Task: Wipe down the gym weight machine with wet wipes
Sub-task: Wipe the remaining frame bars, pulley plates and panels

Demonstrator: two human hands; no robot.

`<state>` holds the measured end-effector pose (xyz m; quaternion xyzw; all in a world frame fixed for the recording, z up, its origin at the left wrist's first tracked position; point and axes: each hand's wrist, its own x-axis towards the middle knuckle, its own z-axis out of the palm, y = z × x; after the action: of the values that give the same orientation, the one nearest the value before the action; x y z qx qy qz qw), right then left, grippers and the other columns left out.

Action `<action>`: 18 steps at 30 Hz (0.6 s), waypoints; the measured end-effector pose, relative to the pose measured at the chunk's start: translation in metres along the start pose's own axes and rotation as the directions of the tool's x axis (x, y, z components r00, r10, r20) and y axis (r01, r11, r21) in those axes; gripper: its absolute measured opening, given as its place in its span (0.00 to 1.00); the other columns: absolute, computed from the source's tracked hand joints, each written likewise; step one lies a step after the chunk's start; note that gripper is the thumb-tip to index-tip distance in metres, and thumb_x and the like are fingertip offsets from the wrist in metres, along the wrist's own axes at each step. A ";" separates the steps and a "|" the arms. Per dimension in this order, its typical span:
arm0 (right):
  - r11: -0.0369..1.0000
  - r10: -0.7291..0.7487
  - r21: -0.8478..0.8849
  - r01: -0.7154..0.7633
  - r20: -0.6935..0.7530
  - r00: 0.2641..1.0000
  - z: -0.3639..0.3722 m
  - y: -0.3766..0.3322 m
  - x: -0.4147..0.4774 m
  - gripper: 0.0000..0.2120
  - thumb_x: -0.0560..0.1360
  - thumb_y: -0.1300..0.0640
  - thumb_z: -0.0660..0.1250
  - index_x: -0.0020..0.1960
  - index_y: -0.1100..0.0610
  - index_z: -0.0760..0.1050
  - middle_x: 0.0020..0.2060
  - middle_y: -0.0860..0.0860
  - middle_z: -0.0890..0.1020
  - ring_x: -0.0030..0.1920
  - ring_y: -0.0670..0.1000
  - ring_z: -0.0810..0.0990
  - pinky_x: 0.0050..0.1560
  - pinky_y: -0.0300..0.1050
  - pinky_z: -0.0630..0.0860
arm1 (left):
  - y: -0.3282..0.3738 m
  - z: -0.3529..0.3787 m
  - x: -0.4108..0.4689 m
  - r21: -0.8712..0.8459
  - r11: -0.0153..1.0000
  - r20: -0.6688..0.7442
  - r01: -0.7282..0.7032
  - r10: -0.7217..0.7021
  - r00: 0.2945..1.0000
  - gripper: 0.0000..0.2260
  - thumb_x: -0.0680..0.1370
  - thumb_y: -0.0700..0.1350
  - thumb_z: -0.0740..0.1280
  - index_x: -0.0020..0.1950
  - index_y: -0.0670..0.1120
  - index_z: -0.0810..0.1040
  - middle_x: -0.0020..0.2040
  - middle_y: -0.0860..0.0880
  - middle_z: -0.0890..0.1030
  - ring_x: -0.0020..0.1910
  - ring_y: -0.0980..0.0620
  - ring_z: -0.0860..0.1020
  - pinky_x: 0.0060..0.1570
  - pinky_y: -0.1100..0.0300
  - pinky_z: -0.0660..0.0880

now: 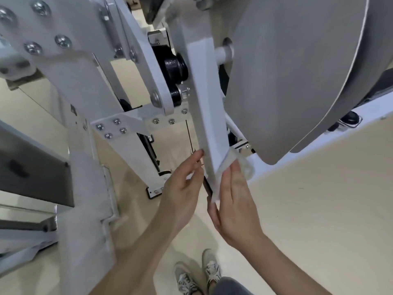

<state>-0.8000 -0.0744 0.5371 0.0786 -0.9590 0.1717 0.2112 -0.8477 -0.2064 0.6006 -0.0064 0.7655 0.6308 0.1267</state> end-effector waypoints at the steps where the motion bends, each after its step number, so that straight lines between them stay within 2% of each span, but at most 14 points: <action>1: 0.999 0.014 -0.049 -0.012 0.033 0.999 0.000 0.006 -0.009 0.36 0.77 0.55 0.65 0.75 0.71 0.52 0.75 0.68 0.57 0.75 0.65 0.59 0.69 0.61 0.67 | -0.008 0.004 -0.005 0.052 0.998 0.022 -0.024 0.023 0.999 0.18 0.80 0.52 0.62 0.71 0.57 0.71 0.66 0.63 0.75 0.63 0.65 0.73 0.64 0.61 0.70; 3: 0.988 0.063 -0.148 -0.050 0.085 0.994 -0.006 0.020 -0.011 0.36 0.79 0.46 0.61 0.75 0.70 0.57 0.73 0.66 0.64 0.72 0.64 0.65 0.73 0.58 0.63 | -0.022 0.013 -0.015 0.199 0.974 0.059 -0.109 0.099 0.993 0.22 0.79 0.51 0.59 0.74 0.56 0.67 0.68 0.63 0.71 0.66 0.60 0.71 0.65 0.53 0.71; 5: 0.967 0.080 -0.252 -0.050 0.113 0.990 -0.014 0.042 -0.006 0.38 0.79 0.40 0.61 0.75 0.68 0.60 0.71 0.64 0.68 0.71 0.64 0.68 0.74 0.58 0.60 | -0.031 0.019 -0.024 0.342 0.916 0.050 -0.207 0.202 0.978 0.23 0.78 0.47 0.59 0.74 0.52 0.66 0.69 0.59 0.70 0.68 0.57 0.69 0.64 0.50 0.72; 8: 0.943 0.173 -0.308 -0.128 0.124 0.977 -0.022 0.061 -0.003 0.42 0.75 0.32 0.60 0.76 0.63 0.60 0.70 0.62 0.69 0.70 0.65 0.67 0.74 0.60 0.58 | -0.031 0.026 -0.034 0.497 0.815 0.002 -0.298 0.343 0.939 0.24 0.74 0.38 0.61 0.71 0.48 0.69 0.68 0.52 0.70 0.67 0.53 0.69 0.65 0.53 0.70; 10: 0.963 0.173 -0.228 -0.146 0.102 0.980 -0.018 0.045 -0.005 0.38 0.77 0.38 0.60 0.76 0.64 0.60 0.72 0.63 0.67 0.73 0.63 0.64 0.73 0.61 0.58 | -0.027 0.030 -0.038 0.560 0.717 0.010 -0.416 0.497 0.868 0.24 0.71 0.33 0.60 0.67 0.45 0.72 0.65 0.47 0.72 0.62 0.50 0.72 0.63 0.59 0.70; 12: 0.983 0.148 -0.125 -0.136 0.096 0.984 -0.011 0.025 -0.015 0.30 0.80 0.46 0.54 0.75 0.65 0.62 0.75 0.61 0.63 0.75 0.60 0.61 0.74 0.60 0.57 | -0.017 0.037 -0.040 0.610 0.582 0.111 -0.538 0.609 0.785 0.22 0.71 0.33 0.58 0.64 0.43 0.76 0.62 0.43 0.75 0.58 0.46 0.74 0.59 0.57 0.72; 13: 0.986 0.128 -0.116 -0.116 0.109 0.986 -0.010 0.024 -0.019 0.28 0.82 0.48 0.50 0.75 0.64 0.63 0.75 0.60 0.63 0.75 0.59 0.60 0.73 0.59 0.57 | -0.014 0.043 -0.040 0.626 0.521 0.188 -0.581 0.621 0.761 0.22 0.71 0.34 0.57 0.63 0.43 0.77 0.62 0.43 0.76 0.59 0.45 0.74 0.59 0.55 0.72; 15: 0.982 0.109 -0.167 -0.084 0.145 0.983 -0.017 0.042 -0.019 0.26 0.82 0.50 0.49 0.74 0.61 0.65 0.75 0.57 0.65 0.75 0.57 0.62 0.73 0.58 0.59 | -0.009 0.055 -0.033 0.668 0.418 0.350 -0.615 0.553 0.756 0.25 0.71 0.36 0.55 0.66 0.44 0.75 0.68 0.45 0.73 0.65 0.46 0.72 0.64 0.55 0.68; 18: 0.924 0.281 -0.287 -0.254 0.058 0.958 -0.029 0.091 -0.010 0.27 0.77 0.57 0.60 0.74 0.62 0.64 0.73 0.58 0.67 0.74 0.58 0.62 0.73 0.57 0.60 | -0.008 0.075 -0.018 0.736 0.281 0.487 -0.616 0.413 0.770 0.29 0.72 0.39 0.49 0.72 0.44 0.71 0.73 0.45 0.69 0.72 0.45 0.68 0.70 0.53 0.58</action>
<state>-0.8007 0.0217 0.5301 -0.0752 -0.9844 0.0591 0.1474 -0.8148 -0.1384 0.5836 0.3703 0.9153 0.1566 -0.0236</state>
